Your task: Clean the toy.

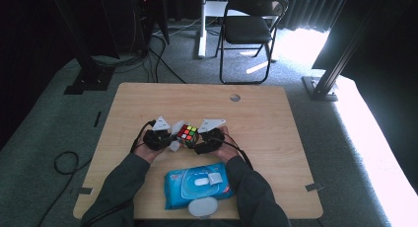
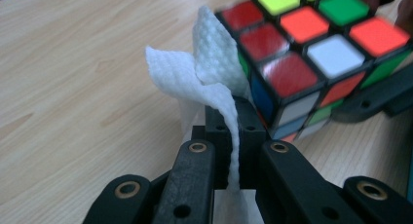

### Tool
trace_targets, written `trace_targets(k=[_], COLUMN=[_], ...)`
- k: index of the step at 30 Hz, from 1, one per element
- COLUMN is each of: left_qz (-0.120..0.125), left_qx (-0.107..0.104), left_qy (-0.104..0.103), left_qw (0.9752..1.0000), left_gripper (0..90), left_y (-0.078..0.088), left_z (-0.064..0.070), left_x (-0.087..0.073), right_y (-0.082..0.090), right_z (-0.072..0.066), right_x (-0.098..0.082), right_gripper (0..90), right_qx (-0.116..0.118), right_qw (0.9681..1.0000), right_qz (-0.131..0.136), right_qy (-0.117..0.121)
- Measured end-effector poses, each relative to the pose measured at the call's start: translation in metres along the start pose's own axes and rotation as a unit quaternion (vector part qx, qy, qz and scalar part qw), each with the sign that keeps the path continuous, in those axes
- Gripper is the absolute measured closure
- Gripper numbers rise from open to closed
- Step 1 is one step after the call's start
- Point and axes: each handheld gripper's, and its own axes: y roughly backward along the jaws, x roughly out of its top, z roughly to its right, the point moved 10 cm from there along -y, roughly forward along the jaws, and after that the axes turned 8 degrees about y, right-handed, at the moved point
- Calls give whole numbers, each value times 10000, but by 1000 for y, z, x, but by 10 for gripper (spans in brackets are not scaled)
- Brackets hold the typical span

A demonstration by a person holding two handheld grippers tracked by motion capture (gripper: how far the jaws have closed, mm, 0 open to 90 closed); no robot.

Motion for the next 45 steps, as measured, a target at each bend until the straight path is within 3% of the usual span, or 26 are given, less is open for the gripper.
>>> trace_targets(k=[7, 24, 34, 45], left_qz=[-44, 346, 188, -13], left_qx=[-34, -70, -215, -328], left_qy=[-59, 114, 106, -18], left_qw=[10000, 9993, 9995, 9995], left_gripper=[876, 876, 876, 875], left_y=[-1, 14, 6, 5], left_z=[2, -4, 0, 7], left_x=[-1, 19, 10, -3], right_y=[3, -1, 5, 11], right_z=[2, -9, -9, 1], right_x=[1, 1, 8, 8], right_gripper=[342, 342, 342, 342], right_qx=[32, 224, 251, 125], right_qw=[10000, 9997, 9995, 9996], right_qz=[46, -20, 158, 249], right_qy=[-41, 113, 121, -72])
